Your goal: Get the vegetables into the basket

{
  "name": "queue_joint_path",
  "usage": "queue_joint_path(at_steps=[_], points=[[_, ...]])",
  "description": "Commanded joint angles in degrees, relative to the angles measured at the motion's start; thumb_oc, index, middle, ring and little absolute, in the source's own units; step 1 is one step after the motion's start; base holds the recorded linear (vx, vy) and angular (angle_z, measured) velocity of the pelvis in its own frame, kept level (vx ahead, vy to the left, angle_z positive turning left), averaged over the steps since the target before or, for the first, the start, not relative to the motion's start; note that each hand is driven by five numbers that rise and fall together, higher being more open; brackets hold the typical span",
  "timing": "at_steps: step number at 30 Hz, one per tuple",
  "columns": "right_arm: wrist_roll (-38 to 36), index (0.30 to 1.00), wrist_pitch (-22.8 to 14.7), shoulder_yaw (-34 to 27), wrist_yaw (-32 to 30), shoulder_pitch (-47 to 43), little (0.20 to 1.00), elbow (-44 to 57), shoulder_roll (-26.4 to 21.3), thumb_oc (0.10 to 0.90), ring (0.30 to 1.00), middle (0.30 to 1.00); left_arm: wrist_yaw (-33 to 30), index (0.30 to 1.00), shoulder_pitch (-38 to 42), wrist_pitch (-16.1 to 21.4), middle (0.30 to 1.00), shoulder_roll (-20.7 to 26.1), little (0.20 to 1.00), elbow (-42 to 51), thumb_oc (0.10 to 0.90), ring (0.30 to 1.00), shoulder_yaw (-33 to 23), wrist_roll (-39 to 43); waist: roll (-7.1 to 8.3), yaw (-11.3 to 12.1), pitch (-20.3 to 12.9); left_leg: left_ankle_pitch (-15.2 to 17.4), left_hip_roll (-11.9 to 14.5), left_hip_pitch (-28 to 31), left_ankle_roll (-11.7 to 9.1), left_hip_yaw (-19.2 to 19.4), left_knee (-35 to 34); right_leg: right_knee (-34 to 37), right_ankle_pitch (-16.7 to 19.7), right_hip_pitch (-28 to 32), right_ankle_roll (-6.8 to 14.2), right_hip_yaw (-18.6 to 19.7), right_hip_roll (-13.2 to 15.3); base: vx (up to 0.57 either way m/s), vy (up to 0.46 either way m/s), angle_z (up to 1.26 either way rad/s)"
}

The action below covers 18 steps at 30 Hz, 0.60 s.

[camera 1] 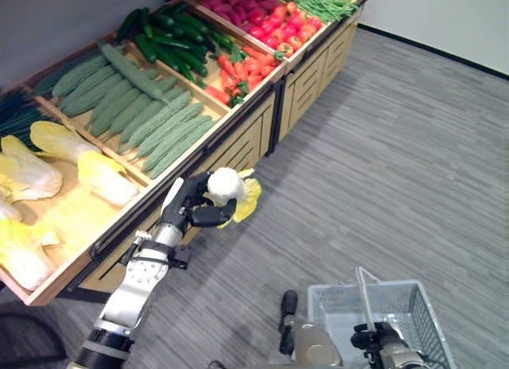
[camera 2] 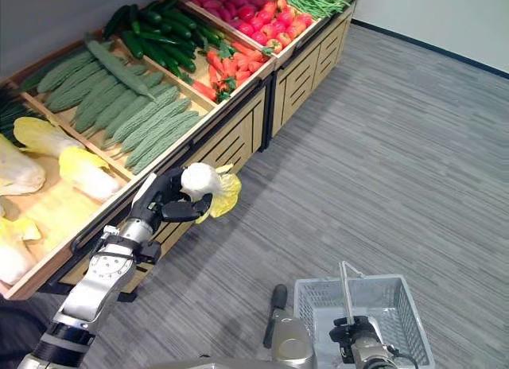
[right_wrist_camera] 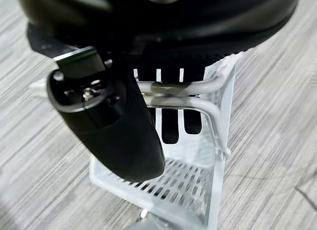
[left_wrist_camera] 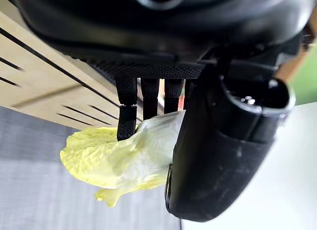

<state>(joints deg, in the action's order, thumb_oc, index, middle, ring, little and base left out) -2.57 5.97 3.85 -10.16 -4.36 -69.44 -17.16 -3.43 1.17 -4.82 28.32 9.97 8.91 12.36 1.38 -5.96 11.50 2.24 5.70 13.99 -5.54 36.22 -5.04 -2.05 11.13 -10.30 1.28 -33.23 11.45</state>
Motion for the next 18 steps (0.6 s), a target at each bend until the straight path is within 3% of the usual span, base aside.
queue_joint_path(at_steps=[1, 7, 10, 18], points=[[0.90, 0.300, -2.11, 0.34, -0.01, 0.66, 0.300, 0.43, 1.06, 0.400, 0.300, 0.300, -0.67, 0.300, -0.93, 4.87, 0.300, 1.35, 0.300, 7.82, 0.400, 0.300, -2.87, -0.33, 2.86, 1.01, -4.22, 3.97, -4.69, -4.11, 4.49, -5.22, 2.51, -1.13, 4.77, 4.14, 13.59, 2.13, 11.54, 0.09, -0.029, -0.28], [1.14, 0.300, -2.30, 0.02, 0.24, 2.01, 0.300, 1.03, 0.35, 0.400, 0.300, 0.300, -0.80, 0.300, -1.16, 4.86, 0.300, 1.64, 0.300, 7.91, 0.400, 0.300, -3.05, -0.83, 3.45, 0.62, -2.92, 8.67, -2.19, -6.10, 4.21, -4.48, 12.29, -0.18, 2.55, 5.49, 12.74, 2.33, 10.69, 0.09, -0.096, -0.06], [1.39, 0.300, -2.34, 0.02, 0.17, 2.49, 0.300, 1.41, 0.05, 0.400, 0.300, 0.300, -1.34, 0.300, -1.97, 4.81, 0.300, 1.28, 0.300, 7.42, 0.400, 0.300, -3.11, -0.57, 2.49, 0.40, -1.94, 8.11, -1.22, -7.05, 3.42, -3.40, 12.25, 0.50, 1.70, 4.71, 12.44, 3.43, 9.08, 0.07, -0.079, -0.17], [1.66, 0.300, -2.16, 0.01, 0.01, 2.11, 0.300, 1.91, -0.72, 0.400, 0.300, 0.300, -1.45, 0.300, -1.01, 4.88, 0.300, 0.94, 0.300, 6.78, 0.400, 0.300, -2.05, -0.11, 1.16, -0.28, -0.56, 6.56, -0.76, -9.10, 2.41, -3.42, 10.68, 1.01, 1.22, 2.19, 12.12, 4.04, 8.21, 0.03, -0.047, -0.01]])
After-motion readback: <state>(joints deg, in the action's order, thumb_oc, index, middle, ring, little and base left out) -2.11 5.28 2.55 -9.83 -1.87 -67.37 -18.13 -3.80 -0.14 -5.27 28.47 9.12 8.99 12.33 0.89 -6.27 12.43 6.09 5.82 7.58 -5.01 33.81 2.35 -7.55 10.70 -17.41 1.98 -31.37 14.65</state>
